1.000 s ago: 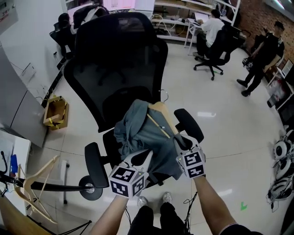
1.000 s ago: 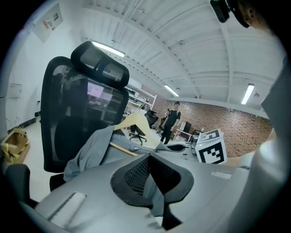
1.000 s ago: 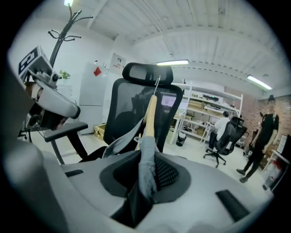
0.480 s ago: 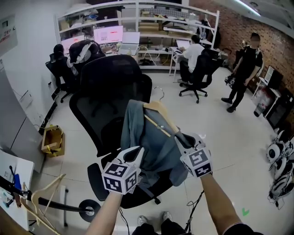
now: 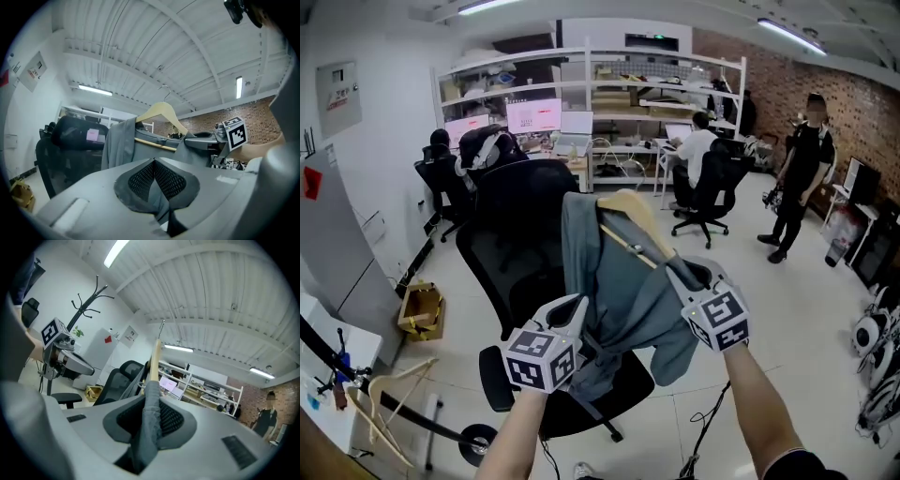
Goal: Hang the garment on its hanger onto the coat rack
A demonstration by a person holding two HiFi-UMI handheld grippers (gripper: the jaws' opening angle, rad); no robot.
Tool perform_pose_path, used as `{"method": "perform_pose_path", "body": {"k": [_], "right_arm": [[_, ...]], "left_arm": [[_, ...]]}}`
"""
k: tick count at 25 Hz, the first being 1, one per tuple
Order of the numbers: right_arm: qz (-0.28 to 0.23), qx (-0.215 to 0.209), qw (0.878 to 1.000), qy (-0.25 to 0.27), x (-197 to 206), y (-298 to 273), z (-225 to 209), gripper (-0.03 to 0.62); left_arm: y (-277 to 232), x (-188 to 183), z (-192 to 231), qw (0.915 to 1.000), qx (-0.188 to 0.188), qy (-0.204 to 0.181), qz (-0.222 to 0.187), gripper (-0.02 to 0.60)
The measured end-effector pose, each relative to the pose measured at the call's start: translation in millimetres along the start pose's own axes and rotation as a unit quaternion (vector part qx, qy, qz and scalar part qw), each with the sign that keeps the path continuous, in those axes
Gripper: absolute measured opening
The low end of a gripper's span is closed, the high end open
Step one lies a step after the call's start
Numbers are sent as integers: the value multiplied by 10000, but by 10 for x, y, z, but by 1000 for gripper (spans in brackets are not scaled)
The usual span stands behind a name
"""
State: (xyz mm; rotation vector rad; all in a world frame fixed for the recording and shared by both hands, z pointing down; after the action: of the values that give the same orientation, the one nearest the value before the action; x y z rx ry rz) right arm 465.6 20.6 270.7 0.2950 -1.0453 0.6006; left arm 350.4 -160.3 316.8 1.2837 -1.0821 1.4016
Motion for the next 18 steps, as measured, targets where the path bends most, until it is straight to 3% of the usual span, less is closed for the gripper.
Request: {"method": "perform_pose_path", "body": {"k": [10,18], "right_arm": [[-857,-402,9954,123,-698,564,-615,86],[-1369,-1118,9836,349,-1239,880,-626,86]], "left_arm": [[378,-743,-617,9964,-555,-461,-450,2],[853,-1125,-926,9884,-1045,-910,-621,2]]}}
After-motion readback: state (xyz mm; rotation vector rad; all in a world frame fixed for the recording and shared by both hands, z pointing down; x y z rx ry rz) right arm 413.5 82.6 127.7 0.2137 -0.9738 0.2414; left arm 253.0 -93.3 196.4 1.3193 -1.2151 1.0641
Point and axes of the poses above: the fingertips, and each gripper's own axes: y backward along the fingers, z to its left, x out of its underside, the point moved 4 cm from there along y, backward along the fingers, and after that the axes turned 1 degree about -x, right-handed, at the moved point
